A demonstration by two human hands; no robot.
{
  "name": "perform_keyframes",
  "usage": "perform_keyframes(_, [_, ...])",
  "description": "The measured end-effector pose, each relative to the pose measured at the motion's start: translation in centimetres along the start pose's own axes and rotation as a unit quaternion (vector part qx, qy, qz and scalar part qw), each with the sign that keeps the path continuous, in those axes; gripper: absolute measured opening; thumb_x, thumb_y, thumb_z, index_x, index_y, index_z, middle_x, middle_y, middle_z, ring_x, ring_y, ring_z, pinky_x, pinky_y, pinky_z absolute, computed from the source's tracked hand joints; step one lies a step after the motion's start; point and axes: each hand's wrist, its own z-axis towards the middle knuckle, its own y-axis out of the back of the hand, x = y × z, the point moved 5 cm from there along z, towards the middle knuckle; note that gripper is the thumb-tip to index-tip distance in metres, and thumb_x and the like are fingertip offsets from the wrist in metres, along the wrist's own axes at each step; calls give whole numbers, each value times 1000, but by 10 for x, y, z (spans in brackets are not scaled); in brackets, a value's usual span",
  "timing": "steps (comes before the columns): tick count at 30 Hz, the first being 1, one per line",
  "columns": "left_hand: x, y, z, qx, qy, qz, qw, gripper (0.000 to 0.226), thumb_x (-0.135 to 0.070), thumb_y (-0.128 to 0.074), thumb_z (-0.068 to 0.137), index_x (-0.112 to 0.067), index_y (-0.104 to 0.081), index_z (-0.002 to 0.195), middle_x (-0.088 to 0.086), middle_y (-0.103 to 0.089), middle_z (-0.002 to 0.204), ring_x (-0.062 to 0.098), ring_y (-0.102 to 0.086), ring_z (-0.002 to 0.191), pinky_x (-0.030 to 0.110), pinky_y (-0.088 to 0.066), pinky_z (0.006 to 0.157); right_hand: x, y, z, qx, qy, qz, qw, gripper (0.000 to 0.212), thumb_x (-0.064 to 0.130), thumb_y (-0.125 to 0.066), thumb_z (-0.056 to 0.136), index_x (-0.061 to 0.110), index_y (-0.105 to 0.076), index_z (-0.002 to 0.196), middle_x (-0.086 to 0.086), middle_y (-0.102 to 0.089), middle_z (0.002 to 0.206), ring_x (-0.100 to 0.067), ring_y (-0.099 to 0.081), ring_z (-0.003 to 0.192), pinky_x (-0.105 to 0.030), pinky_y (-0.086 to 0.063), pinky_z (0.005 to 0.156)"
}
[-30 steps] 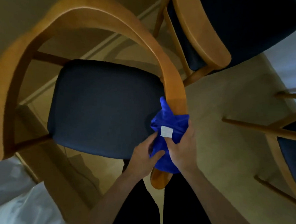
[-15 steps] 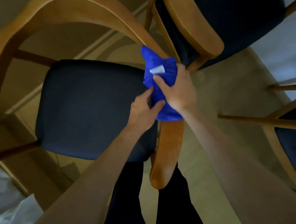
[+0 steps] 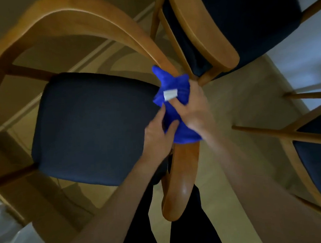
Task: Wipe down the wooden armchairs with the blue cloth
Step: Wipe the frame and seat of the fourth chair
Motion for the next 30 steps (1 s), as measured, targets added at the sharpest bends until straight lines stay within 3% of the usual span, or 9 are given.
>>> perform_keyframes(2, [-19,12,41,-22,-6,-9,1000,40,-15,-59,94,-7,-51,133,5,-66,113,16,-63,103,40,-51,93,30,2,56,41,52,-37,997,56,62,-58,85,21,-49,124,1,-58,117,-15,-58,103,-32,-47,83])
perform_keyframes(4, [-34,29,70,-65,-35,86,994,27,-19,-59,95,-4,-55,116,0,-62,89,9,-59,76,33,-52,77,59,-1,92,70,119,-58,989,50,59,-60,86,21,-53,116,3,-58,110,-16,-59,100,-31,-47,83])
perform_keyframes(6, [-40,40,82,-94,-43,159,982,26,-23,-58,95,-5,-54,114,-3,-56,79,7,-52,65,25,-45,65,73,-7,104,60,163,-67,983,47,54,-61,88,19,-53,117,4,-55,108,-16,-58,100,-27,-44,80])
perform_keyframes(11, [-24,17,39,-56,-26,127,990,33,-23,-56,97,-10,-54,127,-7,-59,81,19,-63,76,21,-45,66,36,2,50,39,116,-36,992,54,46,-56,95,18,-43,139,1,-52,129,-9,-52,112,-18,-39,84])
perform_keyframes(14, [-14,3,4,-91,-26,82,992,52,-25,-61,95,-19,-44,144,-3,-65,114,4,-61,100,19,-49,87,9,6,24,59,67,32,995,56,41,-54,96,17,-39,143,2,-50,133,-3,-49,113,-6,-38,87])
perform_keyframes(17, [-17,0,12,-134,-31,54,989,57,-21,-62,94,-20,-40,146,-3,-55,118,-4,-51,99,14,-45,88,20,3,44,83,94,-1,992,50,34,-55,97,14,-41,140,0,-52,130,-6,-51,112,-15,-40,91])
perform_keyframes(20, [-33,15,51,-164,2,14,986,54,-20,-60,95,-16,-40,145,1,-46,132,9,-52,111,29,-47,96,61,-2,89,133,173,-31,975,51,32,-55,97,11,-41,142,-2,-54,130,-11,-53,114,-18,-39,93])
perform_keyframes(25, [-73,90,105,-307,-42,83,947,29,-12,-65,90,0,-56,114,8,-55,111,17,-56,89,36,-53,82,166,-28,154,181,330,-84,923,59,40,-58,95,8,-38,141,-9,-49,132,-20,-52,117,-32,-43,95])
perform_keyframes(30, [-77,140,115,-354,-39,42,933,21,-16,-68,89,-9,-61,108,1,-67,92,6,-65,76,8,-47,65,220,-57,177,156,376,-117,906,60,57,-55,90,18,-44,134,2,-52,126,-13,-54,110,-29,-42,87])
